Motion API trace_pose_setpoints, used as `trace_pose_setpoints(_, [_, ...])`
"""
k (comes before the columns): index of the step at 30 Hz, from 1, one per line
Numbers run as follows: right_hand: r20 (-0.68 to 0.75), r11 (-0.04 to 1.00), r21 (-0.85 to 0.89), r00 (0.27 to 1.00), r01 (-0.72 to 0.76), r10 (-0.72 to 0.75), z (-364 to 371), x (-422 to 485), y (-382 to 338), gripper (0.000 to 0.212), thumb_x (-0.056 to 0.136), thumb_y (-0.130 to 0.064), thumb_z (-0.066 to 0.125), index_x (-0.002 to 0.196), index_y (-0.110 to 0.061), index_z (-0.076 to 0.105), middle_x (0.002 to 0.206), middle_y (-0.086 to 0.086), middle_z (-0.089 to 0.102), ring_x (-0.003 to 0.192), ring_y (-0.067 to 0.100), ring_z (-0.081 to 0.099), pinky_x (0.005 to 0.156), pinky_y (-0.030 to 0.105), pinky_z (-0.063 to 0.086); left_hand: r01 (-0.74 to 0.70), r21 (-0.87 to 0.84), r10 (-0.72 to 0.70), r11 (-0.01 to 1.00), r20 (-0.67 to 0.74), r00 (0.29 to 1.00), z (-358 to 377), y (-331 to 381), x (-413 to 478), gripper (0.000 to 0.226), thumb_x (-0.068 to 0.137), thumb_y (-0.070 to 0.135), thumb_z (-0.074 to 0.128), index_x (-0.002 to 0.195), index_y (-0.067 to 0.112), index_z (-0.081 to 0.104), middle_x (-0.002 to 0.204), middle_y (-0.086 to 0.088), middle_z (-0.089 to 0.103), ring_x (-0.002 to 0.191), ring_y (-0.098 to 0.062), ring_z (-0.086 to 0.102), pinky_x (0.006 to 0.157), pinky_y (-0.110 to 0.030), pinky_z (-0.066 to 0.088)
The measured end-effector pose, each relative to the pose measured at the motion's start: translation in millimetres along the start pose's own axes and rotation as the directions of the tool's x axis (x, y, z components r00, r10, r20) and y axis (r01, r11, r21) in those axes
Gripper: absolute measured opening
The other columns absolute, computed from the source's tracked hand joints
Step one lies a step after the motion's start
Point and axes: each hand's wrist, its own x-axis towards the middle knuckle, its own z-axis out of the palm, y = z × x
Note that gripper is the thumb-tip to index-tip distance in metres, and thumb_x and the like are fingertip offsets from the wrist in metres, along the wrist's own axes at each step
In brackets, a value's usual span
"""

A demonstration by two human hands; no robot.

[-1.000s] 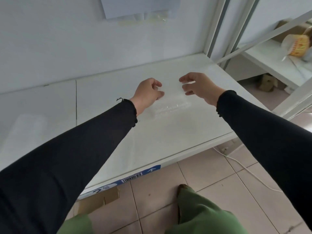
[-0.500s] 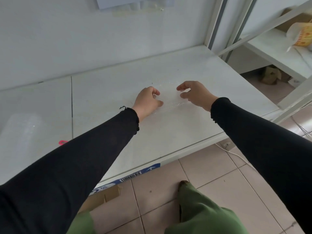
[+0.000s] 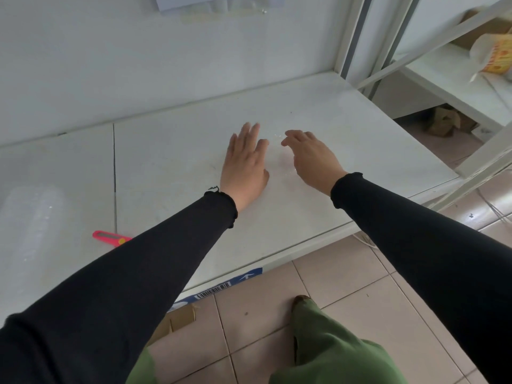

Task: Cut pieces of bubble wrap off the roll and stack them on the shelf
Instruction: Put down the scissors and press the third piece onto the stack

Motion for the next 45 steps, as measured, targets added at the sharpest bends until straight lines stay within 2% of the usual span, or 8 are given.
trace_pose_setpoints(4, [0.205, 0.985, 0.158, 0.978, -0.065, 0.032, 3, -3, 5, 0.061, 0.1, 0.002, 0.031, 0.158, -0.018, 0.027, 0.168, 0.001, 0.02, 0.155, 0.016, 0.016, 0.122, 0.032, 0.019, 0.055, -0.178, 0.0, 0.982, 0.293, 0.956, 5, -3, 1, 0.059, 0.107, 0.015, 0.03, 0.162, 0.011, 0.01, 0.171, -0.012, 0.001, 0.158, -0.024, -0.002, 0.127, -0.034, 0.003])
trace_pose_setpoints(9, [0.317, 0.968, 0.219, 0.947, -0.12, 0.046, 1, -7, 6, 0.057, 0.109, -0.034, 0.024, 0.161, -0.017, 0.009, 0.17, 0.002, 0.0, 0.156, 0.012, -0.002, 0.124, 0.032, -0.001, 0.166, -0.145, -0.107, 0.975, 0.345, 0.932, 13, -6, -4, 0.06, 0.109, 0.037, 0.019, 0.163, 0.023, -0.002, 0.17, -0.012, -0.014, 0.157, -0.023, -0.013, 0.127, -0.038, -0.002])
trace_pose_setpoints(20, [0.366, 0.994, 0.029, 0.926, -0.109, 0.091, 2, -10, 0, 0.063, 0.106, -0.048, 0.015, 0.161, -0.024, -0.003, 0.17, -0.004, -0.009, 0.155, 0.011, -0.009, 0.124, 0.047, -0.005, 0.207, 0.017, -0.19, 0.978, 0.475, 0.859, 5, -2, 4, 0.062, 0.106, 0.047, 0.012, 0.161, 0.033, -0.012, 0.17, -0.009, -0.017, 0.157, -0.023, -0.015, 0.124, -0.052, -0.012])
trace_pose_setpoints(25, [0.294, 0.949, 0.167, 0.933, -0.266, 0.21, -17, -2, 3, 0.057, 0.105, -0.042, 0.038, 0.158, -0.028, 0.024, 0.167, 0.001, 0.022, 0.152, 0.025, 0.022, 0.121, 0.047, 0.017, 0.224, -0.084, -0.17, 0.971, 0.414, 0.894, -22, -24, 20, 0.061, 0.103, 0.046, 0.035, 0.16, 0.032, 0.019, 0.164, -0.013, 0.023, 0.149, -0.036, 0.024, 0.121, -0.051, 0.021])
trace_pose_setpoints(30, [0.152, 0.821, 0.362, 0.897, -0.441, 0.415, -25, -3, 11, 0.052, 0.093, -0.045, 0.061, 0.136, -0.016, 0.053, 0.133, 0.008, 0.056, 0.125, 0.029, 0.05, 0.092, 0.032, 0.039, 0.46, -0.169, -0.399, 0.872, 0.302, 0.866, -31, -36, 19, 0.069, 0.091, 0.055, 0.057, 0.143, 0.012, 0.043, 0.144, -0.012, 0.042, 0.138, -0.032, 0.032, 0.107, -0.044, 0.039])
trace_pose_setpoints(38, [0.287, 0.807, 0.191, 0.817, -0.56, 0.499, -30, 4, 0, 0.053, 0.088, -0.041, 0.071, 0.12, -0.003, 0.052, 0.106, 0.008, 0.057, 0.093, 0.028, 0.053, 0.076, 0.031, 0.038, 0.508, -0.109, -0.43, 0.855, 0.399, 0.81, -20, -30, 35, 0.078, 0.082, 0.055, 0.071, 0.138, 0.006, 0.047, 0.138, -0.013, 0.045, 0.133, -0.034, 0.038, 0.102, -0.043, 0.044])
trace_pose_setpoints(42, [0.373, 0.701, 0.328, 0.769, -0.633, 0.52, -28, 11, -5, 0.037, 0.086, -0.027, 0.075, 0.108, -0.004, 0.057, 0.103, 0.011, 0.058, 0.095, 0.033, 0.058, 0.075, 0.033, 0.043, 0.555, -0.151, -0.442, 0.818, 0.451, 0.775, -18, -26, 42, 0.059, 0.082, 0.04, 0.076, 0.127, 0.006, 0.059, 0.136, -0.015, 0.05, 0.126, -0.036, 0.044, 0.1, -0.038, 0.041])
trace_pose_setpoints(45, [0.384, 0.615, 0.464, 0.77, -0.638, 0.509, -25, 12, -8, 0.031, 0.086, -0.016, 0.073, 0.104, -0.009, 0.048, 0.104, 0.008, 0.051, 0.088, 0.025, 0.053, 0.071, 0.032, 0.043, 0.571, -0.332, -0.423, 0.751, 0.422, 0.802, -15, -22, 39, 0.033, 0.082, 0.021, 0.074, 0.108, 0.011, 0.056, 0.118, -0.013, 0.057, 0.109, -0.032, 0.048, 0.08, -0.037, 0.046])
